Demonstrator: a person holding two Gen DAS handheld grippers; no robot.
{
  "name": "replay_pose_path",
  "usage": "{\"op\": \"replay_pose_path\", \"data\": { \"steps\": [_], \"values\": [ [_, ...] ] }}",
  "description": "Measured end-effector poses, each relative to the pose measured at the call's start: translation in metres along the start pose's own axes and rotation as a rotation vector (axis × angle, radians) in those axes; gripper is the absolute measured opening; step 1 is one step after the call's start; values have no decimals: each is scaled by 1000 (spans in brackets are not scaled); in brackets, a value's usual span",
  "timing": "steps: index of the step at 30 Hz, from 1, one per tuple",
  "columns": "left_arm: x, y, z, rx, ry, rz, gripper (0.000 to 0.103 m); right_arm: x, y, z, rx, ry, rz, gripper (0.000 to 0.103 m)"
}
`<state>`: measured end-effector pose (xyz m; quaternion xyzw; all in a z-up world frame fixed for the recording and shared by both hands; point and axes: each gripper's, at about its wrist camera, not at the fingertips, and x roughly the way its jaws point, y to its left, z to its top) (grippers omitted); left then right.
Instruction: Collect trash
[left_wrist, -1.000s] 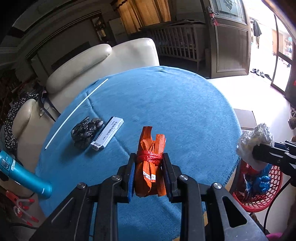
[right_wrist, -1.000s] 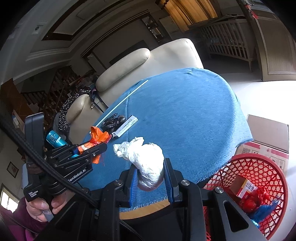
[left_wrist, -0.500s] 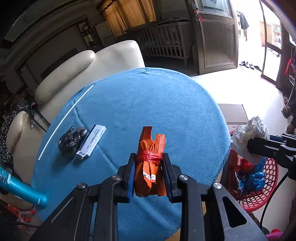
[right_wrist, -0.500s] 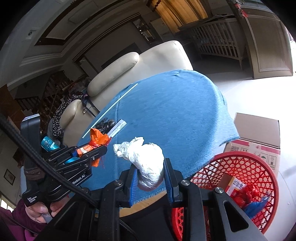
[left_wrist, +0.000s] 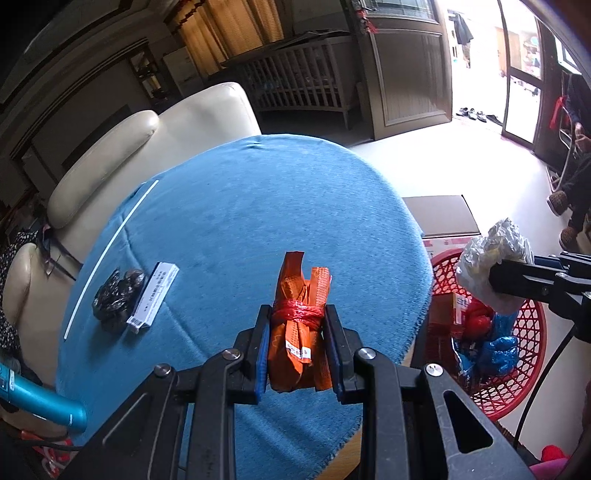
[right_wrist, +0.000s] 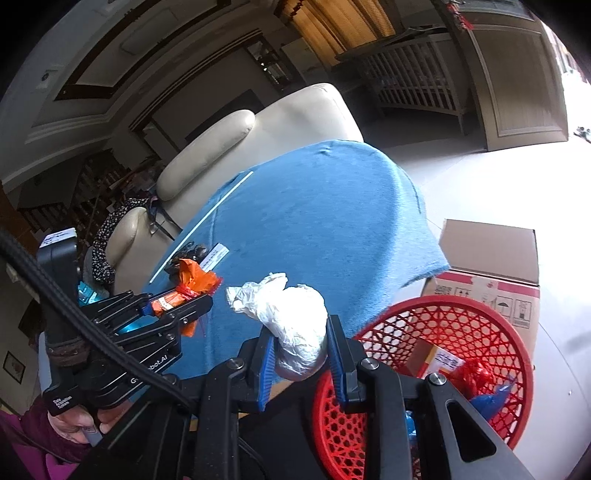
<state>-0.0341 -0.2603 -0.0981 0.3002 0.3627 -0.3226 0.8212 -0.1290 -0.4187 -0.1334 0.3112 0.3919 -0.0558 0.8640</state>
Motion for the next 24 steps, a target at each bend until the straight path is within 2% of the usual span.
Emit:
{"op": "replay_pose_path", "data": {
  "steps": [24],
  "values": [
    [15, -55, 17, 133, 28, -79, 28, -21, -58, -1, 92, -14, -83, 28]
  ]
}}
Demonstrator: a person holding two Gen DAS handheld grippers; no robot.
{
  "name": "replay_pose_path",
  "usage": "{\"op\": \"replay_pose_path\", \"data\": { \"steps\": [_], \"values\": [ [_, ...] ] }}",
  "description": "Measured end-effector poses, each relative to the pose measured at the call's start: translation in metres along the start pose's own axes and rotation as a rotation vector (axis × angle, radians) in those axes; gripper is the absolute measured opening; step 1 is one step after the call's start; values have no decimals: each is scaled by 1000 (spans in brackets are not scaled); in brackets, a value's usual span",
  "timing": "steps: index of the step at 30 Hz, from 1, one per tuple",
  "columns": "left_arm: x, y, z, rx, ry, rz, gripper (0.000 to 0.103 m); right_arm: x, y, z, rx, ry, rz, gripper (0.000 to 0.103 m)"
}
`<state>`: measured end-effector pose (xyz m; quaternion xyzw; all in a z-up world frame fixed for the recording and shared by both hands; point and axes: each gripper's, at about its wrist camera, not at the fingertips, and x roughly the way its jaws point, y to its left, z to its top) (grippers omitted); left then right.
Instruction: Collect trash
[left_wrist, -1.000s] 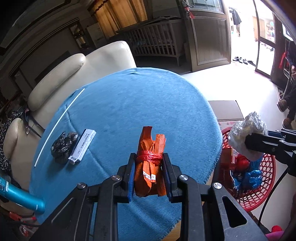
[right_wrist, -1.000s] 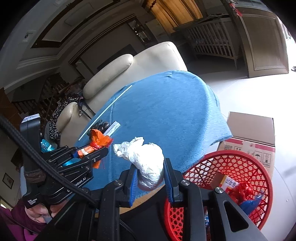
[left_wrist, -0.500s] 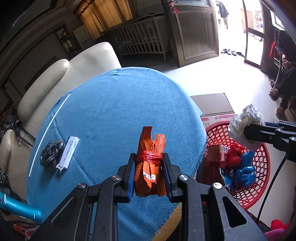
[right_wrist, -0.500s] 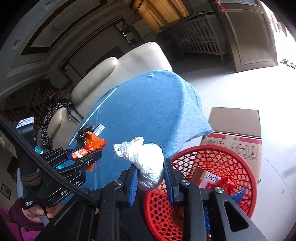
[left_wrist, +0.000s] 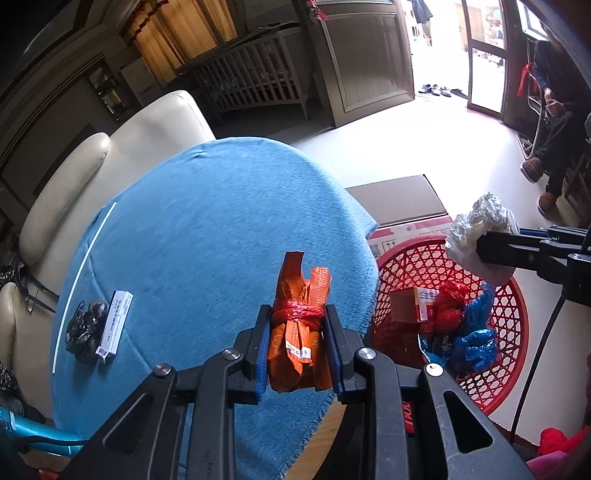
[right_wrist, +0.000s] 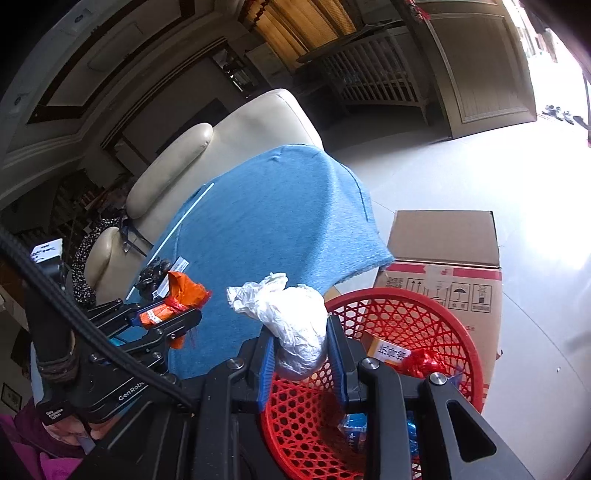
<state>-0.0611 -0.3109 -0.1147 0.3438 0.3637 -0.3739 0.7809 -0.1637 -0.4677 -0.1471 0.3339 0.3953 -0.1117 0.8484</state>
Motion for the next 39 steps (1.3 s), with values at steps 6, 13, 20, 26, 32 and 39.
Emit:
{"op": "replay_pose_path", "data": {
  "steps": [6, 13, 20, 26, 32, 39],
  "values": [
    [4, -8, 3, 18, 14, -23, 29, -3, -12, 1, 18, -1, -19, 29],
    [6, -14, 5, 19, 23, -103, 29, -6, -32, 0, 44, 1, -75, 29],
    [4, -22, 9, 17, 30, -185, 29, -12, -56, 0, 88, 8, -120, 29],
    [5, -24, 10, 3, 36, -256, 29, -10, -57, -3, 79, 27, -121, 30],
    [5, -26, 9, -13, 32, -325, 29, -8, -56, -4, 73, 32, -113, 30],
    [10, -26, 7, -25, 50, -370, 43, -8, -57, -4, 97, 46, -80, 34]
  ]
}}
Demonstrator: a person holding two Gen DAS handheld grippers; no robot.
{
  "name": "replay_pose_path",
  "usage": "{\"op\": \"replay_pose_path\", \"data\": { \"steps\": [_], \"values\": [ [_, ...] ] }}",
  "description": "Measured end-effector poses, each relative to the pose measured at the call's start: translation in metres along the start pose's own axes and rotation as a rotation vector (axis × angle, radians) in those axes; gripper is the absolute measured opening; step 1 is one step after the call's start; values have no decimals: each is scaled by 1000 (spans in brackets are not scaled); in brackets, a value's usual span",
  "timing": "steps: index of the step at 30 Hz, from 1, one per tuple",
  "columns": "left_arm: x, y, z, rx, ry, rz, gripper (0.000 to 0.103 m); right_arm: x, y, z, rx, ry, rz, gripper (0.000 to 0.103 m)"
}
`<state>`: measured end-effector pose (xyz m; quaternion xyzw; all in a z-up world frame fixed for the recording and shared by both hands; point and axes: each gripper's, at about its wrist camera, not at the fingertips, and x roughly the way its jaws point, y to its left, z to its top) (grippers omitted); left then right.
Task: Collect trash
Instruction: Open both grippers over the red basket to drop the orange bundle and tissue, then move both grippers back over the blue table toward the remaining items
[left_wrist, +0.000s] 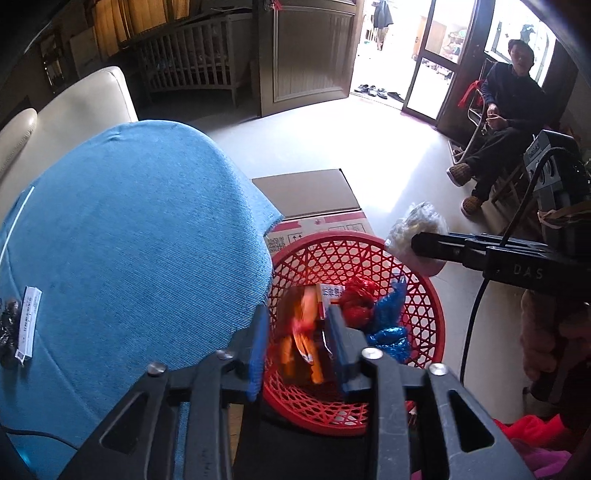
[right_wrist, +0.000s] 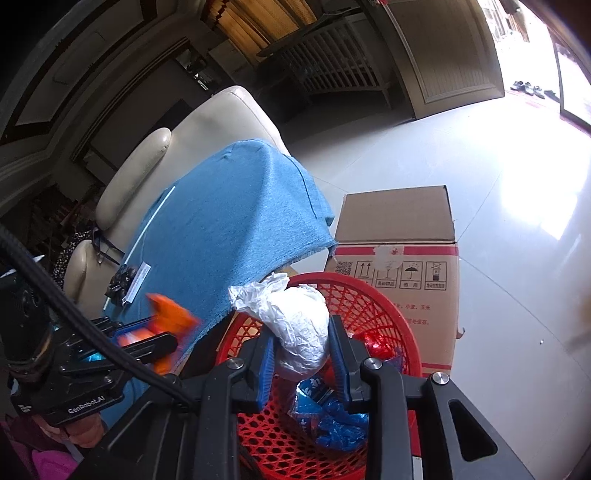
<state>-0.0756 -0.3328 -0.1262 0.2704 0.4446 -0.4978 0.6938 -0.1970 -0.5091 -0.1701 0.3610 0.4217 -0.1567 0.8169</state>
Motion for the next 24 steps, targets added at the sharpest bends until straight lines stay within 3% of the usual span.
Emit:
{"op": "replay_pose_path", "data": {
  "steps": [1, 2, 4, 11, 24],
  "values": [
    [0, 1, 0, -3, -3, 0, 55, 0, 0, 0, 7, 6, 9, 38],
    [-2, 2, 0, -6, -9, 2, 60, 1, -1, 0, 16, 11, 22, 47],
    [-4, 4, -1, -8, -21, 3, 60, 0, 0, -1, 31, 5, 39, 63],
    [-11, 28, -13, -57, -32, 61, 60, -7, 8, 1, -3, -41, 46, 63],
    [-41, 94, -53, -228, -82, 229, 61, 13, 33, 0, -32, 12, 66, 62]
  ]
}}
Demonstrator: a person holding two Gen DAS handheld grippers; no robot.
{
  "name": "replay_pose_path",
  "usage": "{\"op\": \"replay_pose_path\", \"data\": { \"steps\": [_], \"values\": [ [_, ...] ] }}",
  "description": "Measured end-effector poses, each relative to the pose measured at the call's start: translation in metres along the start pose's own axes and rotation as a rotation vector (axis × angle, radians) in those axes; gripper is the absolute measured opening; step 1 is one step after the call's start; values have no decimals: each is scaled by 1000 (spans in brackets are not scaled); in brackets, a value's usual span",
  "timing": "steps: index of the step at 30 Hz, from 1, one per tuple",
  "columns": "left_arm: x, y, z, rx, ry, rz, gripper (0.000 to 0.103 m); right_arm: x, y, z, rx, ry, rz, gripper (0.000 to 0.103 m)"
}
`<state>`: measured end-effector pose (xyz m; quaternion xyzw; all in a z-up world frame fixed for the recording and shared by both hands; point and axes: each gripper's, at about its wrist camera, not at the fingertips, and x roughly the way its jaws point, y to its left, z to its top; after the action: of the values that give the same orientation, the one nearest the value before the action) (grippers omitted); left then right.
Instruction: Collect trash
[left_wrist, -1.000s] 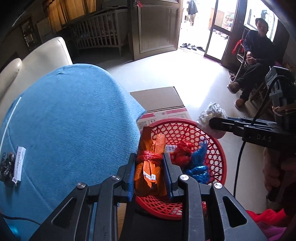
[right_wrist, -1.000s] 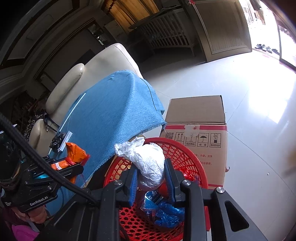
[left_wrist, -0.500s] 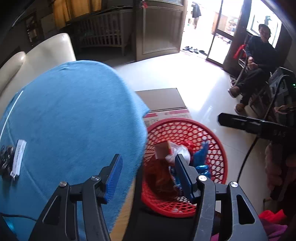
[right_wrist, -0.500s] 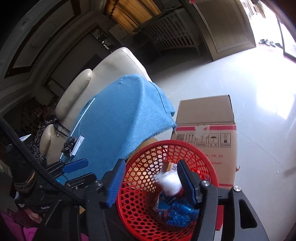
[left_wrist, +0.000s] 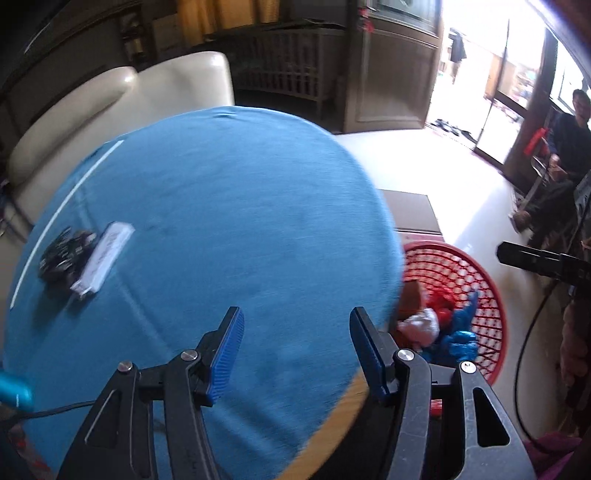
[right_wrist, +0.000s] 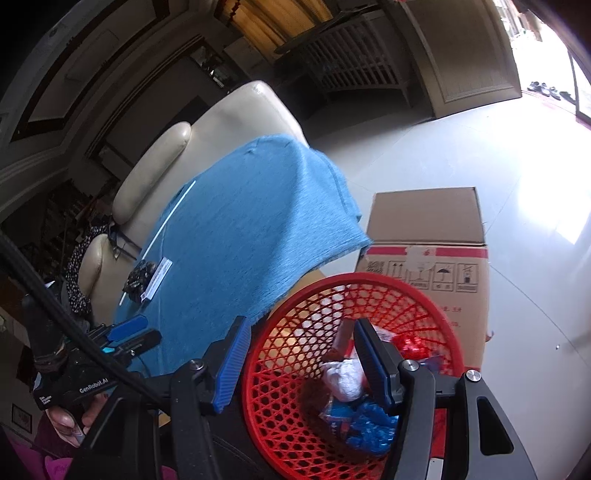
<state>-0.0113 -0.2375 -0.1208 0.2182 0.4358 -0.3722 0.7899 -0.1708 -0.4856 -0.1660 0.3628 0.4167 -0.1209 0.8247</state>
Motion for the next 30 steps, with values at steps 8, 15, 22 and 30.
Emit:
{"op": "replay_pose_path", "data": {
  "steps": [8, 15, 22, 30],
  "values": [
    [-15, 74, -36, -142, -2, 152, 61, 31, 55, 1, -92, 63, 42, 62],
    [-36, 151, -84, -293, 1, 299, 62, 87, 146, 4, -255, 162, 69, 62],
    [-62, 206, -138, -423, -10, 414, 62, 172, 264, 15, -405, 237, 76, 62],
    [-82, 232, -184, -481, -11, 502, 62, 286, 357, 33, -385, 285, -50, 62]
  ]
}}
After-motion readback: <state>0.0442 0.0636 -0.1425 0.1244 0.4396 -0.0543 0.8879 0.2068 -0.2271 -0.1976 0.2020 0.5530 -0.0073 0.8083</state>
